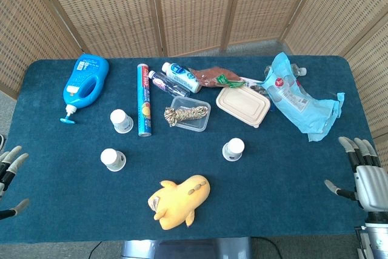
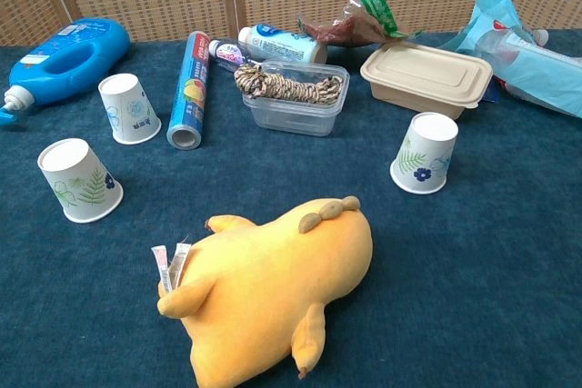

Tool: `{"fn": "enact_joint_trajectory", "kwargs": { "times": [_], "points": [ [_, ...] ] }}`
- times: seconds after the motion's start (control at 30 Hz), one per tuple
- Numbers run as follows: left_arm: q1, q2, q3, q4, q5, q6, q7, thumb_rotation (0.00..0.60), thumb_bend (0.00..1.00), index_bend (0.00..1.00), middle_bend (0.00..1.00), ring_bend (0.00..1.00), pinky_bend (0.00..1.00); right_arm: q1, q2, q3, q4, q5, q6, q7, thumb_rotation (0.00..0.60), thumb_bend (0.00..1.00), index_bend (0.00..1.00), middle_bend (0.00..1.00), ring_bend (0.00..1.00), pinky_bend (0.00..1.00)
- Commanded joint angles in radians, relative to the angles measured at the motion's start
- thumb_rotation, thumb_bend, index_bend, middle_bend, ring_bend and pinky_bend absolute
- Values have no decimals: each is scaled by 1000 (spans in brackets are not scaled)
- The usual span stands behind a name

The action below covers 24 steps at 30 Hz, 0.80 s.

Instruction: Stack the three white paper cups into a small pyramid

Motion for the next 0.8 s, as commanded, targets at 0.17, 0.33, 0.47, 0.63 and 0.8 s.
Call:
{"fn": "enact_joint_trajectory", "kwargs": {
  "times": [0.17, 0.33, 0.47, 0.63, 0.8],
  "points": [
    [-2, -2, -5, 0, -14, -5, 4, 600, 245, 0, 0, 0, 0, 0, -1, -3, 4, -1, -2, 2, 600, 0, 0, 0, 0, 0],
    [4, 0, -2, -6, 3, 9, 11, 600, 244, 0, 0, 0, 0, 4, -3, -4, 6, -5, -7, 0, 600, 0, 0, 0, 0, 0],
    [10, 9, -1, -13, 0, 18, 3, 600, 244, 0, 0, 0, 0, 22, -6, -4, -11, -10, -33, 3, 600, 0, 0, 1, 0, 0],
    [12, 16, -3, -16, -3, 23, -6, 600, 245, 0, 0, 0, 0, 76, -7, 5, -61, -27, -95, -85, 600, 0, 0, 10, 0, 12],
    [10, 16, -2, -17, -3, 16, -3, 600, 244, 0, 0, 0, 0, 146, -32, 15, -131, -14, -195, -173, 600, 0, 0, 25, 0, 47]
  ]
}}
